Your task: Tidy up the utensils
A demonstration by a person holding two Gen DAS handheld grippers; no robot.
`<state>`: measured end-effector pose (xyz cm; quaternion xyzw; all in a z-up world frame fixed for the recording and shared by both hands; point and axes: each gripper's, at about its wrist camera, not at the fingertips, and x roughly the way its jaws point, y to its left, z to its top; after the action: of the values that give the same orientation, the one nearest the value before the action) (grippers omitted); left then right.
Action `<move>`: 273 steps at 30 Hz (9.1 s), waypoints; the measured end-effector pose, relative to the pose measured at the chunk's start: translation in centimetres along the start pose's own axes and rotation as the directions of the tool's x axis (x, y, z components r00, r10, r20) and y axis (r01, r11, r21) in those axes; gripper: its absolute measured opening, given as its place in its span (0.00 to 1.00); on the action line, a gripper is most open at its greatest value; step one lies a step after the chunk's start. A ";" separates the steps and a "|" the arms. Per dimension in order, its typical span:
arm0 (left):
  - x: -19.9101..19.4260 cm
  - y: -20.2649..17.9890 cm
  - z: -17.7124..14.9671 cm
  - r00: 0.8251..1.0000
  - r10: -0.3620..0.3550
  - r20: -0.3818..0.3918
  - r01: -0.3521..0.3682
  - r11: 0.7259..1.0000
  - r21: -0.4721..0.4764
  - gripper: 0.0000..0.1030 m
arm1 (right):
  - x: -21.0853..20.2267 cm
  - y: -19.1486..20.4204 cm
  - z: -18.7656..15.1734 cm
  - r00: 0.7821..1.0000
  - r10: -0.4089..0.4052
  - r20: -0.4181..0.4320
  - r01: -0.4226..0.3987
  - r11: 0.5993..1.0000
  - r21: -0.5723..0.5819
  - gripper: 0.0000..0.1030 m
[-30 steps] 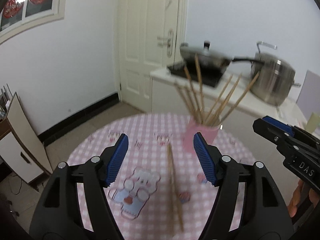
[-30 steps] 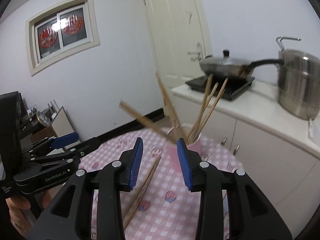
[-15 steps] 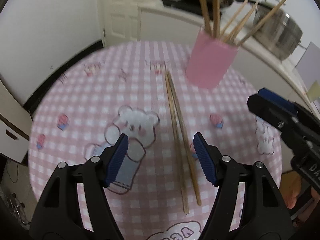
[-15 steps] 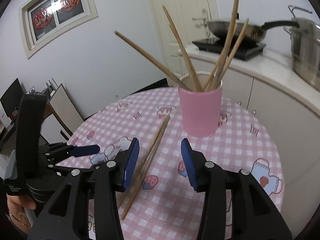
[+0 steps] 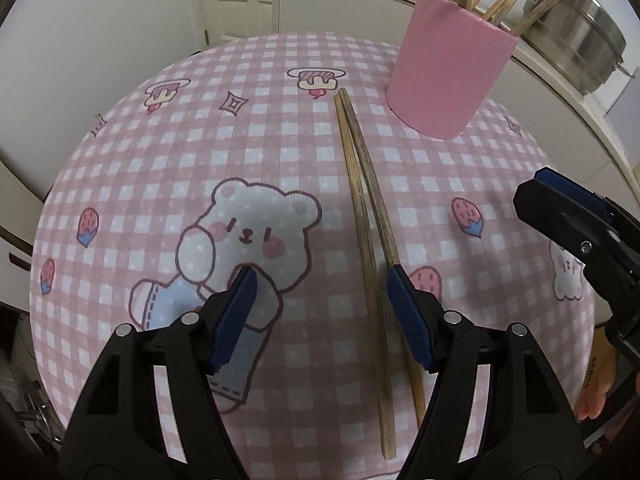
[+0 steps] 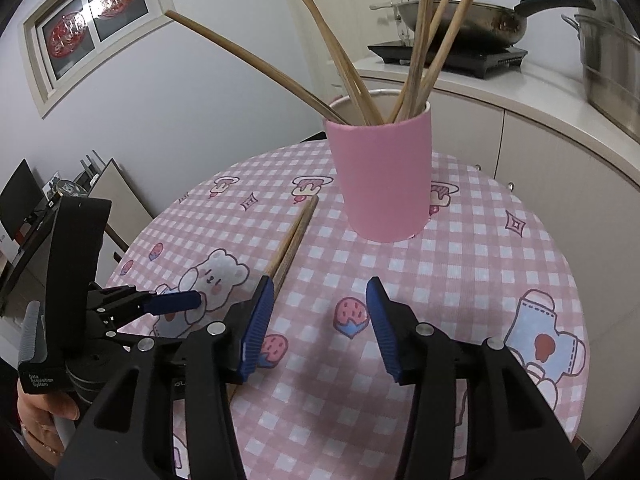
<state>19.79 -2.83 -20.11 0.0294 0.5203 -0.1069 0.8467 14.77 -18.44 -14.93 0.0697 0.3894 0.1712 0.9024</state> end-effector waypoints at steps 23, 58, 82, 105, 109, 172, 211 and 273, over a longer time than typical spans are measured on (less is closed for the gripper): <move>0.4 3.3 0.1 0.994 0.102 0.044 -0.101 0.995 -0.027 0.67 | 5.8 2.4 0.7 0.990 -0.011 -0.143 0.004 0.999 -0.050 0.45; -3.7 5.4 -4.8 0.998 0.061 0.029 -0.059 0.997 -0.055 0.11 | 3.9 4.2 -2.8 0.947 -0.057 -0.317 -0.012 0.978 -0.210 0.20; 2.3 6.2 6.1 0.993 0.119 -0.016 -0.119 0.992 -0.036 0.11 | 9.7 5.0 2.1 0.951 -0.116 -0.287 0.034 0.961 -0.275 0.12; -12.5 0.5 4.7 0.951 -0.009 0.308 0.002 1.000 0.024 0.06 | -4.5 5.9 6.1 0.999 0.051 0.004 -0.049 0.975 -0.215 0.05; -15.9 -1.5 3.7 0.925 -0.046 0.378 0.023 0.998 0.063 0.06 | -9.0 5.9 6.8 0.992 0.073 0.098 -0.049 0.973 -0.224 0.05; -4.8 -9.0 9.8 0.962 -0.038 0.269 0.024 0.998 0.054 0.44 | -10.7 -1.6 11.6 0.938 0.066 0.340 0.003 0.980 -0.197 0.05; -16.9 -9.0 13.4 0.633 -0.062 0.772 0.132 0.991 -0.029 0.06 | -14.7 -1.4 17.7 0.850 0.070 0.522 0.044 0.978 -0.202 0.05; -15.7 -9.3 7.8 0.712 0.011 0.702 -0.010 1.000 -0.006 0.63 | -11.2 -2.7 11.9 0.907 -0.013 0.420 0.068 0.991 -0.117 0.28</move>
<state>17.80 -10.76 -2.00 -0.0111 0.1599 -0.1049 0.9815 16.96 -24.97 0.11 0.0383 0.1764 0.1582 0.9708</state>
